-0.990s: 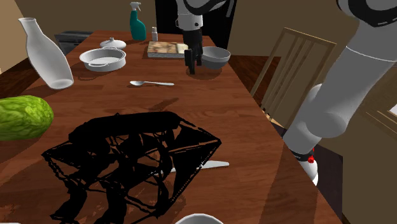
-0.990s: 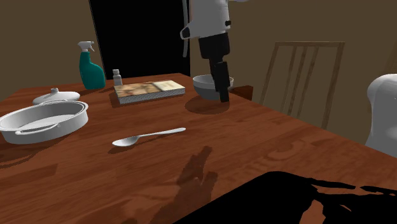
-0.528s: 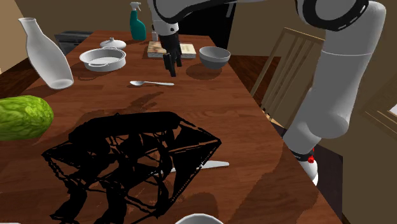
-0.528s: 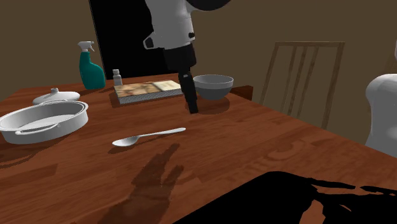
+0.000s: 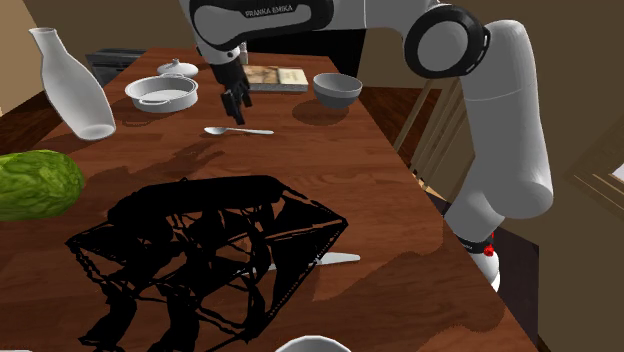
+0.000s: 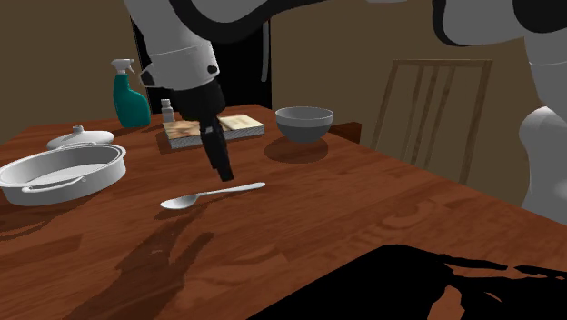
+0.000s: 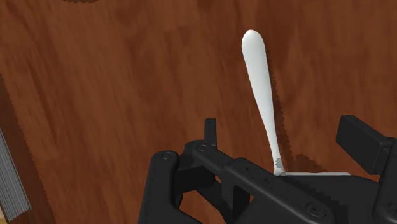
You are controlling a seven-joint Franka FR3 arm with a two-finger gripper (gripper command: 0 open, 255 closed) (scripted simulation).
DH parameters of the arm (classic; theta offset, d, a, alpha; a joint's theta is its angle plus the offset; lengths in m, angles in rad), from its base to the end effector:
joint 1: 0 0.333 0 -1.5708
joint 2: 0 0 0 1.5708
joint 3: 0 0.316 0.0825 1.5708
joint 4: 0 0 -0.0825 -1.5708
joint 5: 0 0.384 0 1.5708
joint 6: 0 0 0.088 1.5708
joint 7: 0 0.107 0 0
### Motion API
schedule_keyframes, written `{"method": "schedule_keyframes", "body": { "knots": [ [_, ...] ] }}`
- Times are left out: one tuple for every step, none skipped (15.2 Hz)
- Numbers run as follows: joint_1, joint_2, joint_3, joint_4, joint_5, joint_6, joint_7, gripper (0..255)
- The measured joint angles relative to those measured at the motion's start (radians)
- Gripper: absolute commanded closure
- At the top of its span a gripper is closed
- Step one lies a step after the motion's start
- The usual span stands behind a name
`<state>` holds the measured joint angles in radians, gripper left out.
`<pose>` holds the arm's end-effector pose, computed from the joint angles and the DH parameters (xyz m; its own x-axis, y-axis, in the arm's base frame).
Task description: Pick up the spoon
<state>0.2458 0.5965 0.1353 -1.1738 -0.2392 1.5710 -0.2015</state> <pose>0.6707 0.2155 0.4343 0.8174 0.5319 -0.2210 0.5636 -0.8178 0.1163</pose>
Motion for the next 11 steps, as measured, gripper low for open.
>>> {"method": "schedule_keyframes", "body": {
  "knots": [
    [0.004, 0.013, 0.000, 0.009, -0.004, 0.003, 0.000, 0],
    [0.004, 0.020, -0.001, 0.006, -0.006, 0.013, 0.000, 0],
    [0.004, 0.024, -0.001, 0.002, -0.008, 0.021, 0.001, 0],
    [0.004, 0.025, -0.001, -0.006, -0.008, 0.031, 0.001, 0],
    [0.002, 0.027, -0.001, -0.018, -0.009, 0.045, 0.003, 0],
    [0.004, 0.031, -0.001, -0.025, -0.010, 0.054, 0.007, 0],
    [0.002, 0.030, -0.001, -0.043, -0.010, 0.071, 0.009, 0],
    [0.001, 0.031, -0.001, -0.051, -0.010, 0.080, 0.010, 0],
    [0.001, 0.032, -0.001, -0.054, -0.011, 0.084, 0.011, 255],
    [0.001, 0.033, -0.001, -0.055, -0.011, 0.086, 0.012, 255],
    [0.001, 0.033, -0.001, -0.056, -0.011, 0.087, 0.012, 255]
  ]
}}
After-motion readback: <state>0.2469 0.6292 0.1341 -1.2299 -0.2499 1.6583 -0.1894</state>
